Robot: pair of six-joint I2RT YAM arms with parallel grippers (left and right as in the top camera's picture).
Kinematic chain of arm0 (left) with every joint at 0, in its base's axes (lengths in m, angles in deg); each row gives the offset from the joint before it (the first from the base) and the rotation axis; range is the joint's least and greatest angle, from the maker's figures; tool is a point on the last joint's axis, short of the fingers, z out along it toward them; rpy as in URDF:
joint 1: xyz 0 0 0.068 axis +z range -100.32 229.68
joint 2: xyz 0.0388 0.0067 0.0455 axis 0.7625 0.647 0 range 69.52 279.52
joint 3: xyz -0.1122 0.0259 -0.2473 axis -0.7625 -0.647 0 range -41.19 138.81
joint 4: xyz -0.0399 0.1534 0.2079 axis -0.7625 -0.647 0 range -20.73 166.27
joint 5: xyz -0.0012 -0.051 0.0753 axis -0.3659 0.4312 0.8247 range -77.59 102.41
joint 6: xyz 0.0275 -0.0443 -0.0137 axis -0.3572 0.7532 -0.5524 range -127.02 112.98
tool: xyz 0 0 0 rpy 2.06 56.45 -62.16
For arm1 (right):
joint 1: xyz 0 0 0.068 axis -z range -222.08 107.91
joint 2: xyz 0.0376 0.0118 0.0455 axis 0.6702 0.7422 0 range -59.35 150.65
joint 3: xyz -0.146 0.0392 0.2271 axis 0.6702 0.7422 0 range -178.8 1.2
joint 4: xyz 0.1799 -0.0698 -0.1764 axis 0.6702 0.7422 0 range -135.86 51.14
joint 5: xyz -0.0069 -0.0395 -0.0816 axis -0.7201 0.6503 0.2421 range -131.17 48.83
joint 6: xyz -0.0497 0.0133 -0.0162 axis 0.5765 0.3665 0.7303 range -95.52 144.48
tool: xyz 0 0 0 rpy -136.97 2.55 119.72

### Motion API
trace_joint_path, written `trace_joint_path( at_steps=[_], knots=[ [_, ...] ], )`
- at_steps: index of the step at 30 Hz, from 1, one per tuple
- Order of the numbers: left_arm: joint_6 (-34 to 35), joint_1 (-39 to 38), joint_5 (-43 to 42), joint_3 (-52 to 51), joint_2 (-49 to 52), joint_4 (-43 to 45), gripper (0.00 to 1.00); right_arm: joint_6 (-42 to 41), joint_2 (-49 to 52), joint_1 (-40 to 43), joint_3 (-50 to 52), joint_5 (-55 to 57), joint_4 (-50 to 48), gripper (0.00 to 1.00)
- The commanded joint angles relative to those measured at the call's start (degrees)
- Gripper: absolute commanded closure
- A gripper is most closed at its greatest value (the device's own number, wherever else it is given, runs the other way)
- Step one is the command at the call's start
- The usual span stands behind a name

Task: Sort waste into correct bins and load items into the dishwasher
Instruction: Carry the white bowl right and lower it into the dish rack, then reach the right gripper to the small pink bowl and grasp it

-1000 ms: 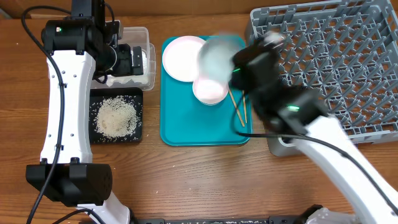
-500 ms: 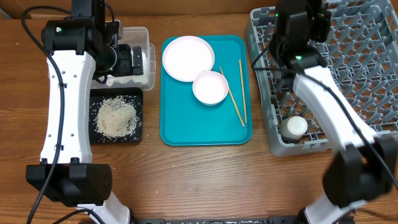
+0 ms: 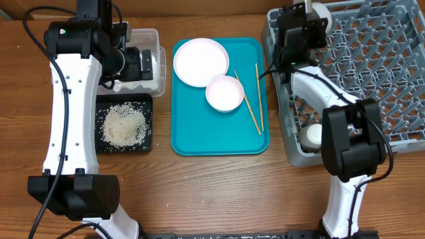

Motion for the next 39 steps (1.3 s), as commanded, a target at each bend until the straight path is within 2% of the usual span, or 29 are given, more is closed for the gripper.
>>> trace_joint_path(
  at_steps=[1,5,14,20,23,27,31,37,39],
  knots=[
    [-0.07,-0.11,0.37,0.85,-1.09,0.24,0.00,1.60,0.70,-1.03,-0.13,0.66,-0.15,0.96],
    [-0.07,-0.11,0.39,0.85,-1.09,0.24,0.00,1.62,0.70,-2.08,-0.13,0.70,-0.31,0.96],
    [-0.07,-0.11,0.37,0.85,-1.09,0.24,0.00,1.38,0.70,-3.26,-0.13,1.92,6.29,0.95],
    [-0.07,-0.11,0.37,0.85,-1.09,0.24,0.00,0.98,0.68,-5.49,-0.13,3.48,5.81,0.82],
    [-0.07,-0.11,0.37,0.85,-1.09,0.24,0.00,0.98,0.68,-7.82,-0.13,3.67,5.84,0.63],
    [-0.07,-0.11,0.37,0.85,-1.09,0.24,0.00,0.72,0.68,-10.86,-0.13,3.72,5.60,0.51],
    [-0.07,-0.11,0.37,0.85,-1.09,0.24,0.00,-2.16,0.68,-11.93,-0.13,5.79,5.29,0.40],
    [-0.07,-0.11,0.37,0.85,-1.07,0.24,0.00,-2.27,-0.31,-13.49,-0.15,6.80,1.33,0.21],
    [-0.07,-0.11,0.37,0.85,-1.09,0.24,0.00,-3.52,-1.51,-14.60,-0.15,6.43,-0.52,0.19]
  ],
)
